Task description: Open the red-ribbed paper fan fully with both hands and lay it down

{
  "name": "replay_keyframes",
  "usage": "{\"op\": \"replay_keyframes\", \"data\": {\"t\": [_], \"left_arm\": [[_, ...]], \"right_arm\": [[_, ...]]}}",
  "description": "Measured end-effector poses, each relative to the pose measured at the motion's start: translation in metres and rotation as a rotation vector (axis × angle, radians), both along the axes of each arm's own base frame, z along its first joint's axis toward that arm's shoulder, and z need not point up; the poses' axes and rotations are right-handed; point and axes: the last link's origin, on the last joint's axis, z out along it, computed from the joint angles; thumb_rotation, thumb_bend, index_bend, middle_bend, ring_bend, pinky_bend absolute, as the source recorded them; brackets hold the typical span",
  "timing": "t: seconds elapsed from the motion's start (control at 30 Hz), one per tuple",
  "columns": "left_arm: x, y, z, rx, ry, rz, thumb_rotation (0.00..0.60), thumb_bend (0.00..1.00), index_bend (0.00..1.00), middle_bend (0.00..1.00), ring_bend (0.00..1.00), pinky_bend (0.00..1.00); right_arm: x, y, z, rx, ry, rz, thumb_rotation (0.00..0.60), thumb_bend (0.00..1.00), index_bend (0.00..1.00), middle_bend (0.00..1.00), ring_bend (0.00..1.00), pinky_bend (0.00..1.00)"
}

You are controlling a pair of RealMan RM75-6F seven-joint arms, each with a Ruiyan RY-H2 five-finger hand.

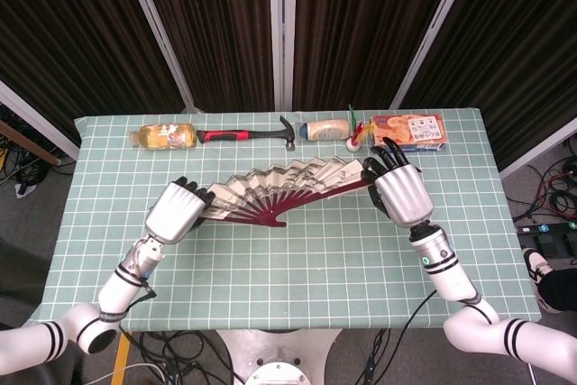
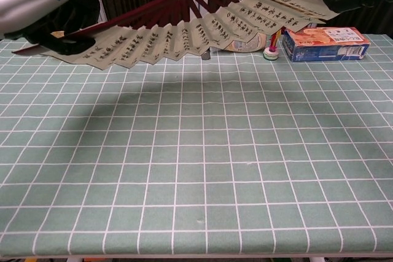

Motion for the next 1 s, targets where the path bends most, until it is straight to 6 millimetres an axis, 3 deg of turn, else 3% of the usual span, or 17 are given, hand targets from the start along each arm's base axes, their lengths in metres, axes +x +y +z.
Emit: {"op": "replay_keyframes", "data": {"t": [0.1,0.27,0.53,0.67,0.77,1.0], "left_arm": [[-0.004,-0.005,-0.008,-0.011,0.027,0.0,0.6,0.41,0.62,0.7,0.67,0.63],[-0.011,-0.009,-0.017,0.01,0.084,-0.006,0.6,0.4,0.6,0.68,0.66,0.62],[-0.015,-0.019,-0.027,0.036,0.163,0.002,0.6,0.16,0.44,0.62,0.64,0.59],[-0.015,-0.022,-0.032,0.017,0.177,0.02,0.6,0.09,0.38,0.58,0.61,0.57],[-0.014,-0.024,-0.035,-0.014,0.181,0.042,0.6,0.04,0.31,0.5,0.54,0.52],[-0.011,-0.031,-0.037,-0.11,0.17,0.106,0.6,0.0,0.14,0.25,0.24,0.36]], "right_arm": [[-0.005,0.002,-0.01,-0.015,0.007,0.004,0.6,0.65,0.66,0.39,0.21,0.01],[-0.014,0.004,-0.024,-0.05,0.029,0.02,0.6,0.65,0.66,0.38,0.21,0.0],[-0.03,0.017,-0.045,-0.116,0.051,0.054,0.6,0.65,0.66,0.38,0.21,0.0],[-0.037,0.023,-0.051,-0.129,0.088,0.054,0.6,0.65,0.64,0.38,0.2,0.0],[-0.042,0.026,-0.055,-0.131,0.107,0.046,0.6,0.65,0.63,0.37,0.19,0.0],[-0.054,0.037,-0.063,-0.148,0.137,0.019,0.6,0.65,0.58,0.33,0.15,0.0]]}}
